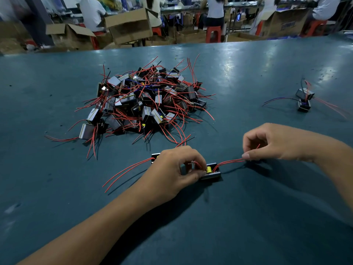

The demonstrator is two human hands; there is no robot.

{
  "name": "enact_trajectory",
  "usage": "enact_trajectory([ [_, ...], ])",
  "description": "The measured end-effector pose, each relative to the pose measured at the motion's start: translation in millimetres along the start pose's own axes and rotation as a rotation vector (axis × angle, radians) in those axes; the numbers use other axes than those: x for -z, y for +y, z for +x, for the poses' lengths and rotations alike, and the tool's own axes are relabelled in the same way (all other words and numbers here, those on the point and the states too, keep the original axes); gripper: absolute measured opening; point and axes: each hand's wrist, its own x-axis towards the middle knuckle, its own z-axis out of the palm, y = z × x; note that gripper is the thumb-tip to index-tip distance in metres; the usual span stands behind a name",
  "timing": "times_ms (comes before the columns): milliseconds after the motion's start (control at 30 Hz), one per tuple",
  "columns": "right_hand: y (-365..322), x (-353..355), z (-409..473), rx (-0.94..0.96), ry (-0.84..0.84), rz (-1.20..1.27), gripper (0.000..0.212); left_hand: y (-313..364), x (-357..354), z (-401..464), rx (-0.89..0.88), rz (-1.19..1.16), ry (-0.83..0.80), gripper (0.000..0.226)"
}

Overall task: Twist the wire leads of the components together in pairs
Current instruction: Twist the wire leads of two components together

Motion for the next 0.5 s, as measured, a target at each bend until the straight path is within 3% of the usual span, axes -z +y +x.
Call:
enact_trajectory([
  [367,-17,-12,3,0.075,0.159,-0.495,0.019,0,-4,-3,0.075,-0.033,0.008,0.028],
  [433,-27,-15,2,0.029,0.236,-0.629,0.010,1,-4,-3,0.088,-0.035,0.016,0.026],
  [500,-37,-23,0,0.119,0.421,-0.663,0.015,1,-4,-3,0.110,-0.045,0.039,0.023],
])
